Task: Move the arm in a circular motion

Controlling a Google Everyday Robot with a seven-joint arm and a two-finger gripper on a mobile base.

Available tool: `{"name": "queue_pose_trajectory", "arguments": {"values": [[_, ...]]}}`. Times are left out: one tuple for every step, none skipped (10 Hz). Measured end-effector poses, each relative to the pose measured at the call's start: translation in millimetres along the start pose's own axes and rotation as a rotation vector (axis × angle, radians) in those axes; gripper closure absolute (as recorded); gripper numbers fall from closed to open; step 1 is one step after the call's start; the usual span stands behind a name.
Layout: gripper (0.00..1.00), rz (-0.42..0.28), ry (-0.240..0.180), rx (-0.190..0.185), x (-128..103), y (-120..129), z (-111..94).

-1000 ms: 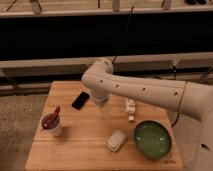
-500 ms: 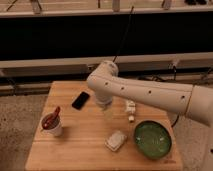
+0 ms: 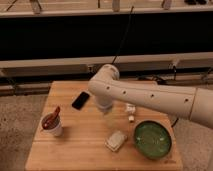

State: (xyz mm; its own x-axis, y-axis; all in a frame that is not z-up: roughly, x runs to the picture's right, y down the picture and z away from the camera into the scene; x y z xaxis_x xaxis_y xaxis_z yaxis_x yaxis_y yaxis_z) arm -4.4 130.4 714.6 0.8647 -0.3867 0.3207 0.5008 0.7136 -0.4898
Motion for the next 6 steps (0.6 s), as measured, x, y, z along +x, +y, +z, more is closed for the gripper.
{"name": "queue_pose_trajectory", "arguments": {"values": [[0.2,0.004,-0.002,0.001,0.9,-2.3,0.8],[0.2,0.006,-0.007,0.001,3.2,-4.2,1.8],[0.2,0.01,-0.006,-0.004,8.0,0.7,2.6],[0.2,0.019,-0.007,-0.009,11.1,10.5,3.1],[0.2,0.026,-0.013,-0.007,7.9,19.6,2.9],[0.2,0.035,-0.014,-0.008,9.4,26.0,3.1]]}}
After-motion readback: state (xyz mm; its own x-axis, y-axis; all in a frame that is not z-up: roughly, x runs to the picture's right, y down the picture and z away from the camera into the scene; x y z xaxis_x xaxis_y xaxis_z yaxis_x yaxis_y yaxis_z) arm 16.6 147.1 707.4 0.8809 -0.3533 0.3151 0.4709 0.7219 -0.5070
